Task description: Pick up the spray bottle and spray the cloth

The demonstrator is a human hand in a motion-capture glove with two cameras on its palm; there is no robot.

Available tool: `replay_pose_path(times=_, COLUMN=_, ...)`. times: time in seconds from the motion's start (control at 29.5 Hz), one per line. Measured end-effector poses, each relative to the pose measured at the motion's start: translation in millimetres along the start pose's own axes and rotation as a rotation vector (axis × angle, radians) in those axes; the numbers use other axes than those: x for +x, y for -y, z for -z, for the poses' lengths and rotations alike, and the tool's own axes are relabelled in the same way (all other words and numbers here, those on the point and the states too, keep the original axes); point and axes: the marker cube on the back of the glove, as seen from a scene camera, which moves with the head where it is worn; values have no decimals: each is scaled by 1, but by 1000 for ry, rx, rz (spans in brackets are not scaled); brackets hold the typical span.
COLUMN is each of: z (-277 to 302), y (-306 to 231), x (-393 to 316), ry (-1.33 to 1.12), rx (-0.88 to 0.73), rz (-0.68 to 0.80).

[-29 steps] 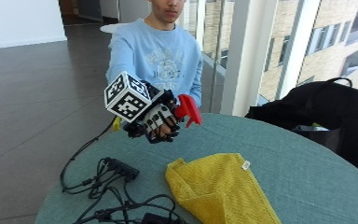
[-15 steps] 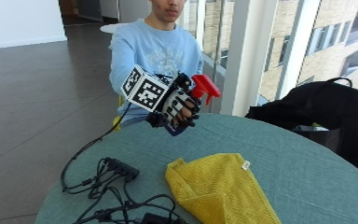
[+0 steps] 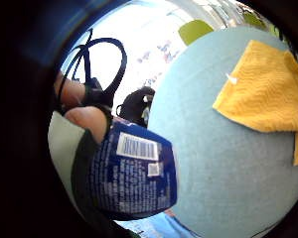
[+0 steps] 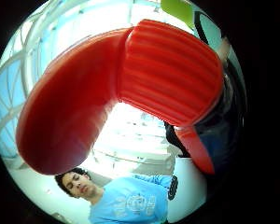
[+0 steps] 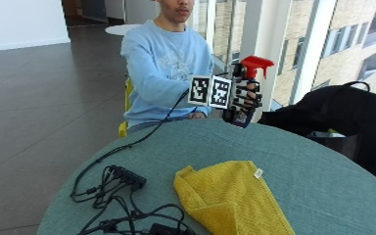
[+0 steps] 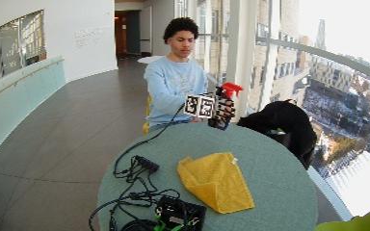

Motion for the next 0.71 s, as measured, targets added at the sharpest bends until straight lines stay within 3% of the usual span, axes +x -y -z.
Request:
replay_pose_path(times=0.34, z=-94, y=12, x=8, ry=77, rx=-69, rz=75)
replay_pose_path(times=0.71, z=-133, y=17, x=29, ry=120, rx=-99, rz=66)
